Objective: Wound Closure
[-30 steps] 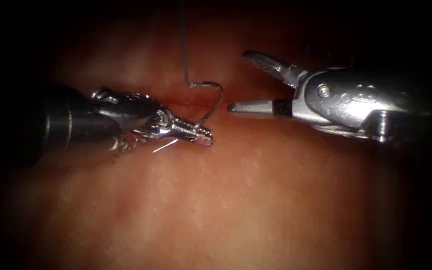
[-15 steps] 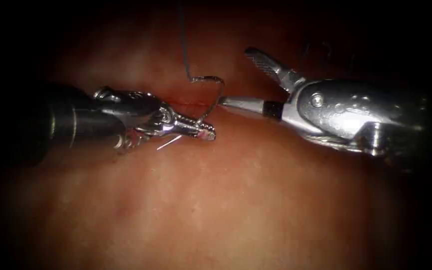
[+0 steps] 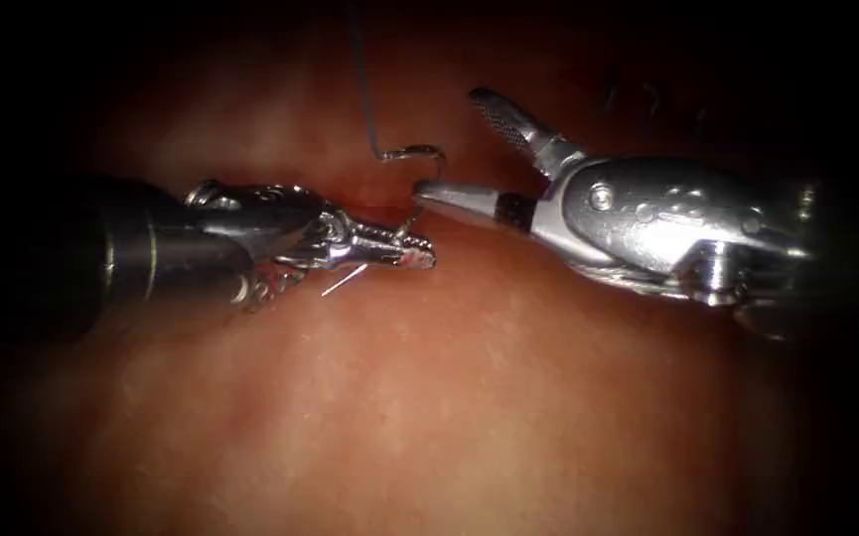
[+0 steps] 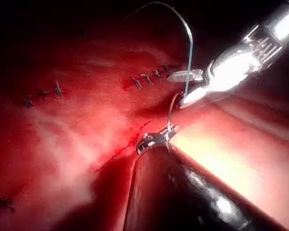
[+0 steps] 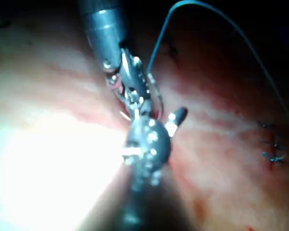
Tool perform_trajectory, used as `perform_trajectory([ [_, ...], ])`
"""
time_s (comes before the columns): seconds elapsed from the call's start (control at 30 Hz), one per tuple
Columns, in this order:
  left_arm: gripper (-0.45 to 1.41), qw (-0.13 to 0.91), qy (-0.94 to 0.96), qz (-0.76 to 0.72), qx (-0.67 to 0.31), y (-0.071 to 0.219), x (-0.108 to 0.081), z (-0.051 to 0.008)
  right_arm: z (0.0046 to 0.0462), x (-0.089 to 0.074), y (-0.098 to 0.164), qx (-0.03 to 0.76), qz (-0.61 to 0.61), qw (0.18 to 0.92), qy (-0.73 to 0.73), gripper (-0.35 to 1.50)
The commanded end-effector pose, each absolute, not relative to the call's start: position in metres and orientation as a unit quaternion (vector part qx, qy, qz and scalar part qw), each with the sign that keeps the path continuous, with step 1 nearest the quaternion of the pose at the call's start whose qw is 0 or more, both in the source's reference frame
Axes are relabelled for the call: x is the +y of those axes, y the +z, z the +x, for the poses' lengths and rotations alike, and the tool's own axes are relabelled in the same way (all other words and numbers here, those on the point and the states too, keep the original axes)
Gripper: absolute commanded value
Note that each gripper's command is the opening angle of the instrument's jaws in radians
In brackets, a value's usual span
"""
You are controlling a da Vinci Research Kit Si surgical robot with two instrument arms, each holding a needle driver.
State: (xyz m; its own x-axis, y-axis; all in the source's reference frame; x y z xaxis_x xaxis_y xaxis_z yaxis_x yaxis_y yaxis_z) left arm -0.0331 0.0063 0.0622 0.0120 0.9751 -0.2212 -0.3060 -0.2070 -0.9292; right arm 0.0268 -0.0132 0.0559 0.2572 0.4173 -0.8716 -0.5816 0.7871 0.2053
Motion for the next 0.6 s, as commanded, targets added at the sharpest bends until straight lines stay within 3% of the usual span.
perform_trajectory([
  [0.03, -0.45, 0.527, 0.609, -0.484, -0.342, 0.0628, 0.0064, -0.0340, 0.0278, -0.0129, 0.0563, 0.525, -0.083, 0.785, 0.319, 0.78],
  [0.3, -0.45, 0.528, 0.614, -0.486, -0.330, 0.0632, 0.0054, -0.0350, 0.0282, -0.0128, 0.0565, 0.525, -0.087, 0.783, 0.322, 0.73],
  [0.6, -0.45, 0.529, 0.611, -0.487, -0.330, 0.0629, 0.0054, -0.0349, 0.0285, -0.0134, 0.0578, 0.518, -0.085, 0.790, 0.316, 0.41],
])
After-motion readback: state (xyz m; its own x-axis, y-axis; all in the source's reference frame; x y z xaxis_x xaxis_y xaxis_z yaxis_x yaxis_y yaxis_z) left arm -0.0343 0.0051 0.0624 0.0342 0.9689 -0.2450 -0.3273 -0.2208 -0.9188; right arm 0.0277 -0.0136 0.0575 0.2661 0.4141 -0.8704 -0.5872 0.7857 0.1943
